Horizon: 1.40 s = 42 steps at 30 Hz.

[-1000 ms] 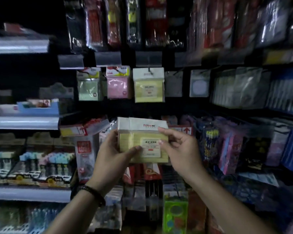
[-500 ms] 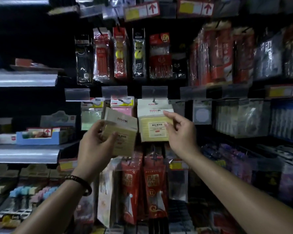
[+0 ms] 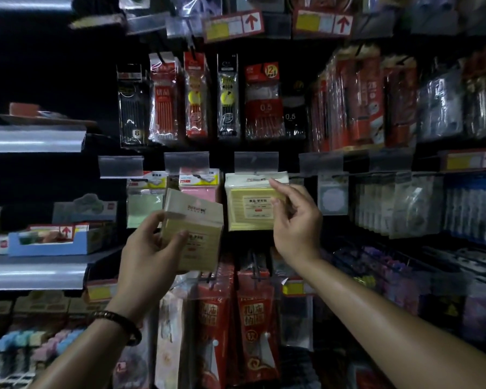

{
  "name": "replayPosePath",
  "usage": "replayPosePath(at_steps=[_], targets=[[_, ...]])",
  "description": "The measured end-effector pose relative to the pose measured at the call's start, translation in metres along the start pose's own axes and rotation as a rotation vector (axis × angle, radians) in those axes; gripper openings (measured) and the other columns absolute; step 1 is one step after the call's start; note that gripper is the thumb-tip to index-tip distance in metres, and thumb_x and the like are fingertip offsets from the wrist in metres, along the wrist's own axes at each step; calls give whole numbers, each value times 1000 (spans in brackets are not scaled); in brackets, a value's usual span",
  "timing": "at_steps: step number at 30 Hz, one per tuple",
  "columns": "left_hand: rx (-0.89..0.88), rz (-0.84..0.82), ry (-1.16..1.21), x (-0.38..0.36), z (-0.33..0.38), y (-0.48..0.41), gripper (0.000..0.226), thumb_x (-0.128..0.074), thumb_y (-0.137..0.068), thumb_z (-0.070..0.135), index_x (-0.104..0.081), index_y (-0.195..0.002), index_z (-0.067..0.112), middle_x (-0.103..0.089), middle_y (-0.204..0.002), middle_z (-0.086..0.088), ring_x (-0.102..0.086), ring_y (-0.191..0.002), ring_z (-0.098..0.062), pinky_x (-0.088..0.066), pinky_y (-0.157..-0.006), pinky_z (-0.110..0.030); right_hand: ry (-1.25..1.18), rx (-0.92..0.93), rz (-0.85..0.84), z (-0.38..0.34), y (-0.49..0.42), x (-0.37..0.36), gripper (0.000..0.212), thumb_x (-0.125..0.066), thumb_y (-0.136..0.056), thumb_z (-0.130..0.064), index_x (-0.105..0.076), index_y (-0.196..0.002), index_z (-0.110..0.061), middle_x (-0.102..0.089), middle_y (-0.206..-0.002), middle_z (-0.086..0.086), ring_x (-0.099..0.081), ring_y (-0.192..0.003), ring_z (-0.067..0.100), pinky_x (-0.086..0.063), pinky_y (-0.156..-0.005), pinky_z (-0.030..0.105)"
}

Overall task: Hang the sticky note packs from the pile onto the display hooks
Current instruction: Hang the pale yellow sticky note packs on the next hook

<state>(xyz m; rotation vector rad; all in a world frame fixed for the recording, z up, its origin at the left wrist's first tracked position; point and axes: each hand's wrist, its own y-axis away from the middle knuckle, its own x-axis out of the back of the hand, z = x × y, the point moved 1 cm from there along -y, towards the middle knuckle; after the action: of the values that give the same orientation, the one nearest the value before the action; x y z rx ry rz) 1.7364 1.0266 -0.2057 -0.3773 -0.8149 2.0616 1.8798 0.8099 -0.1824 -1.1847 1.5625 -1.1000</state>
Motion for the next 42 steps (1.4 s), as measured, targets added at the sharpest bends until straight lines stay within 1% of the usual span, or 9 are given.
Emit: replayPosePath(at_steps=[8, 14, 22, 26, 31, 34, 36, 39, 42], targets=[[-29, 3, 22, -3, 4, -2, 23, -68, -103, 18, -67, -110, 40, -78, -100, 7, -78, -89, -6, -65, -67, -28, 12, -27, 2, -6, 2, -8, 38, -64, -102, 2, -74, -133, -16, -66, -112, -1, -66, -105, 13, -60, -89, 30], [-34, -11, 22, 1, 6, -1, 26, -67, -103, 20, -66, -110, 45, -79, -104, 4, -78, -92, -10, -66, -70, -33, 52, -156, -23, 10, -7, -8, 36, -64, -102, 0, -74, -131, -19, -65, -111, -9, -67, -105, 10, -62, -89, 43], [-36, -26, 28, 1, 9, -3, 27, -66, -103, 19, -65, -108, 46, -77, -103, 3, -78, -87, -7, -63, -61, -23, 114, -195, -118, 19, -10, -10, 37, -60, -104, -2, -71, -136, -16, -63, -116, -4, -66, -104, 10, -61, -87, 29], [-30, -32, 36, -4, 9, -3, 24, -67, -103, 19, -65, -107, 43, -78, -105, 1, -78, -92, -12, -66, -65, -31, 303, -216, -256, 25, -22, -14, 41, -57, -106, -10, -64, -146, -20, -60, -112, -1, -56, -89, 15, -47, -77, 28], [-28, -73, 53, -14, 7, -3, 23, -66, -103, 19, -65, -111, 40, -79, -106, 5, -78, -97, -11, -68, -74, -38, 691, -185, -484, 11, -38, -8, 48, -55, -108, -41, -51, -156, -38, -62, -112, 3, -66, -85, 21, -55, -71, 33], [-8, -80, 100, -24, 5, -4, 17, -67, -103, 18, -68, -111, 34, -81, -107, 6, -79, -98, -10, -68, -80, -44, 918, -157, -545, 3, -40, -2, 54, -54, -105, -52, -44, -157, -48, -63, -117, 3, -68, -97, 28, -53, -73, 36], [18, -92, 153, -32, 6, -4, 15, -66, -104, 16, -68, -113, 28, -81, -108, 6, -79, -99, -12, -68, -82, -47, 850, -140, -490, -3, -35, 1, 50, -52, -105, -50, -49, -155, -42, -58, -115, 0, -66, -95, 26, -55, -73, 37], [43, -115, 239, -45, 8, -5, 17, -66, -104, 15, -68, -117, 25, -81, -110, 4, -79, -101, -15, -67, -84, -51, 499, -73, -353, -9, -18, 8, 41, -56, -103, -42, -63, -143, -31, -56, -105, -11, -63, -88, 12, -56, -70, 34], [61, -118, 315, -57, 8, -7, 20, -66, -104, 15, -67, -120, 26, -81, -112, 0, -80, -102, -21, -66, -85, -50, 263, -75, -308, -12, 6, 12, 43, -64, -102, -32, -63, -145, -29, -60, -99, -17, -64, -77, 6, -58, -66, 27]])
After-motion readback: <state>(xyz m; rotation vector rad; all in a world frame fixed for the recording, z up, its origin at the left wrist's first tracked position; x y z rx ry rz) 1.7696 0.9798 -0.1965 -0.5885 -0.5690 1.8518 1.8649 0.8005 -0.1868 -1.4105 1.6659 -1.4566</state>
